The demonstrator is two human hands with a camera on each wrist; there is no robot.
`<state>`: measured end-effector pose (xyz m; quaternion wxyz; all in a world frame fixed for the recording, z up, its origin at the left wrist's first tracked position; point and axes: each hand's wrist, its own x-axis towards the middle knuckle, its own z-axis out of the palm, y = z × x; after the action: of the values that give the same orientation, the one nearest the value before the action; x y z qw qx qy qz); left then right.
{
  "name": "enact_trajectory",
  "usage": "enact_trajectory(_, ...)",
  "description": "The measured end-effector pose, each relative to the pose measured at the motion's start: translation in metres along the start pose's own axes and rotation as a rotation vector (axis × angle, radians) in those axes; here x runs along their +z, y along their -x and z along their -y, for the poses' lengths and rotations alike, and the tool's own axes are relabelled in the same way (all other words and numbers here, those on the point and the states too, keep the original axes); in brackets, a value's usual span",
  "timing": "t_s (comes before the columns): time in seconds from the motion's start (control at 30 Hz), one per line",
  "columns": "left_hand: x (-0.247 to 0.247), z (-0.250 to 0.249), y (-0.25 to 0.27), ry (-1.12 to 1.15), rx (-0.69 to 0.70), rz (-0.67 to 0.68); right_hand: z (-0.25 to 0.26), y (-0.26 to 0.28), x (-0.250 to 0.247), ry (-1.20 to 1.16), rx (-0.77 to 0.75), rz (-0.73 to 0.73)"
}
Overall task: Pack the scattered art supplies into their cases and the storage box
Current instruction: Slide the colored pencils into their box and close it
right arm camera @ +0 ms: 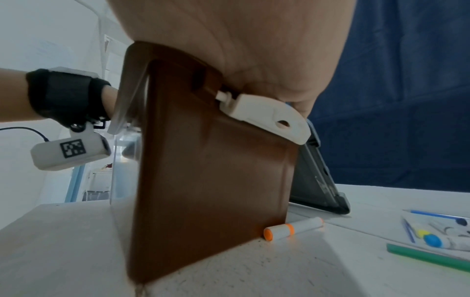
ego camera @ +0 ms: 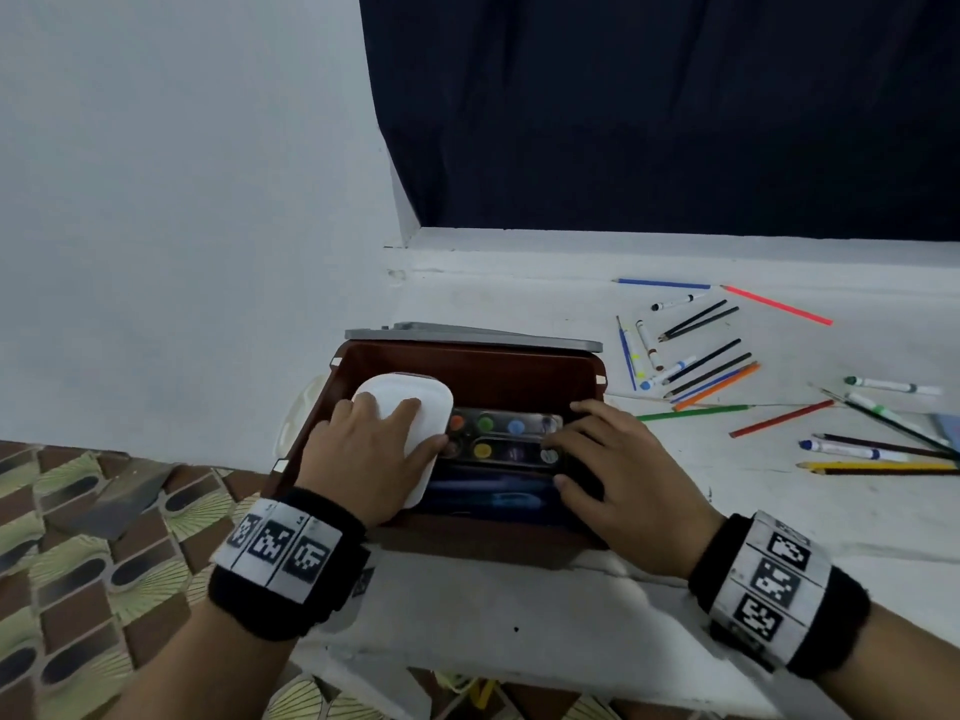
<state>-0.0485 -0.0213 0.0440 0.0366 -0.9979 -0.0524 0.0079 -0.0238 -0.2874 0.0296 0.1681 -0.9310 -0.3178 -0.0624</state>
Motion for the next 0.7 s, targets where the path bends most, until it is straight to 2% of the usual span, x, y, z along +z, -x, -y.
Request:
enact_trajectory(0.1,-0.004,0.005,0.008,0.187,0.061,-0.014,-0.003,0.001,0.003,-0.086,-0.009,-0.040)
enact_trajectory(0.2,-0.013,-0.003,0.015,0.408,0.219,-0.055,-0.001,0.003,0.000,-0.208,-0.017,-0.075)
enact_trajectory(0.3,-0.026,-0.026,0.021,0.639,0.320,-0.158,0.003,0.010,-0.013,-0.338,0.022,-0.176)
enact_trajectory(0.37,-0.034,-0.048,0.025,0.739,0.370,-0.212,0.001,0.022,-0.026,-0.369,0.056,-0.256)
enact_trajectory(0.5,-0.047,-0.101,0.031,0.891,0.455,-0.195,-0.024,0.063,-0.051,-0.392,0.182,-0.350)
enact_trajectory(0.7,-0.047,-0.200,0.033,0.956,0.532,-0.155,-0.110,0.150,-0.084,-0.395,0.338,-0.314)
